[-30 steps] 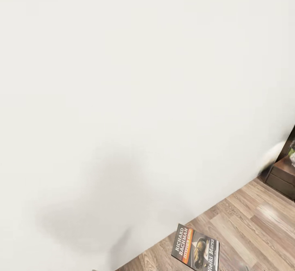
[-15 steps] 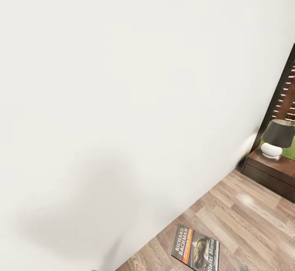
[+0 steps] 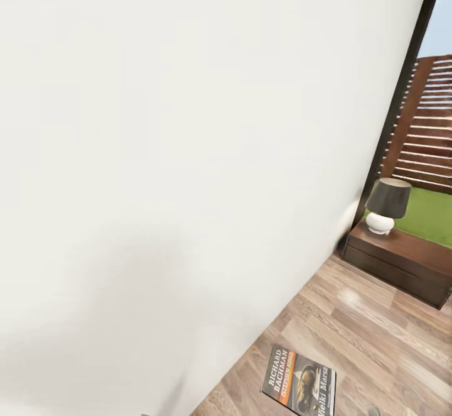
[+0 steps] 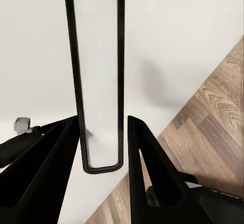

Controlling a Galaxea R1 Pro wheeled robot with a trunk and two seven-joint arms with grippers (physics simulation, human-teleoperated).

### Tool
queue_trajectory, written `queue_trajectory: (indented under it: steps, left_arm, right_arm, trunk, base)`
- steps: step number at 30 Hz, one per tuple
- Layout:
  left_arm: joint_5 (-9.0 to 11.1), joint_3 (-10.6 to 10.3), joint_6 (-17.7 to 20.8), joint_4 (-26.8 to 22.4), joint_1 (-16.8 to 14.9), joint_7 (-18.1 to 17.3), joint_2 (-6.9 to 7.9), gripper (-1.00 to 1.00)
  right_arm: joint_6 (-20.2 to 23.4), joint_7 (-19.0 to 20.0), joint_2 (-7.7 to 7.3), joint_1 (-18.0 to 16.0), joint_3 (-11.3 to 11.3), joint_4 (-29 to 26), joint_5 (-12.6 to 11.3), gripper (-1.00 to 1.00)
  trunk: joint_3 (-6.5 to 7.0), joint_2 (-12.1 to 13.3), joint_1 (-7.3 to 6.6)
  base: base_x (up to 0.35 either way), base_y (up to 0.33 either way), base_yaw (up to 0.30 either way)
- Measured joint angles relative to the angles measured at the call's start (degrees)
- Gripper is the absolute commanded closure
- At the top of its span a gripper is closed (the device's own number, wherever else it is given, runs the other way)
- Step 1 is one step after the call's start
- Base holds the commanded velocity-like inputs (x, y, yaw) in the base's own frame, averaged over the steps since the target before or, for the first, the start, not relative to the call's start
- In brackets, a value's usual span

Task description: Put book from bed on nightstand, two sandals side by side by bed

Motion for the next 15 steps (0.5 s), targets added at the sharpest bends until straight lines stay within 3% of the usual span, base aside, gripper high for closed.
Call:
queue_trajectory:
  steps: [8,15]
  left_arm:
    - [0.0,0.0,0.0,-0.05,0.0,-0.03,0.0,-1.0]
    - [0.0,-0.01,0.0,-0.04,0.0,0.01,0.0,-1.0]
  right_arm:
    - [0.0,0.0,-0.03,0.0,0.02,0.0,0.0,1.0]
    - [0.0,0.0,-0.01,0.0,-0.02,0.0,-0.01,1.0]
  trunk:
    - [0.0,0.0,0.01]
    - [0.0,0.0,-0.02]
  base:
    - [0.023,0.0,-0.282]
    - [0.229,0.0,-0.282]
